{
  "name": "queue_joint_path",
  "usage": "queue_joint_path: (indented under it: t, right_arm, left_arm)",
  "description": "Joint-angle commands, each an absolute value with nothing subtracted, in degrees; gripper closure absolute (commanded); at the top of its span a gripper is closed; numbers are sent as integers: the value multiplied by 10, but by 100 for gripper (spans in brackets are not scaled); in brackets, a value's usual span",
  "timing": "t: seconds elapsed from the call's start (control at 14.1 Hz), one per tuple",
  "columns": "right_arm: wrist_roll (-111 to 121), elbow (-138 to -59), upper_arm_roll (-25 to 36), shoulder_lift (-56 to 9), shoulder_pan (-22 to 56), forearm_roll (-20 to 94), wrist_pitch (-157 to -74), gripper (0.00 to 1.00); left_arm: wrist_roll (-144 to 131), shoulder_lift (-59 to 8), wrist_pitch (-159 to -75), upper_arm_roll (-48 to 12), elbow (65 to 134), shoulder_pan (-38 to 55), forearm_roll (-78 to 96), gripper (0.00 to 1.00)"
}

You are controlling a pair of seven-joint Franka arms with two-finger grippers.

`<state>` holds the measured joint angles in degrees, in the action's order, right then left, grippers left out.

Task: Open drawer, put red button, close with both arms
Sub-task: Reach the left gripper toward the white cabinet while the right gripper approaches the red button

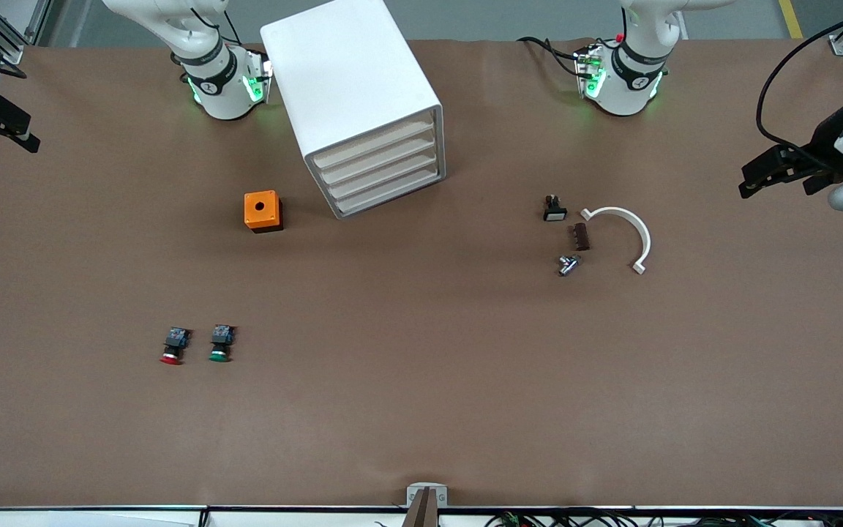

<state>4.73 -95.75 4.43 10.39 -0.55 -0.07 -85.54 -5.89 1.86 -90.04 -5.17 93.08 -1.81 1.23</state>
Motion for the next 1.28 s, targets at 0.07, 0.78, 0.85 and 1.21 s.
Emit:
queue_joint_path:
  t: [0.07,0.78,0.85,1.21]
  right_arm:
    - [37,-972,47,120,1,-5,-853,0]
    - [36,-928,46,100,6,0,-845,0]
    - [35,-928,46,98,6,0,-845,0]
    - [42,-924,46,61,9,-3,-857,0]
  left_arm:
    - [-51,11,-889,-54,915,-23,0,0]
    - [-141,-124,-892,-62,892,0,7,0]
    - [-153,-137,-892,-62,892,12,8,0]
    - [-235,-220,-896,-62,890,72,5,0]
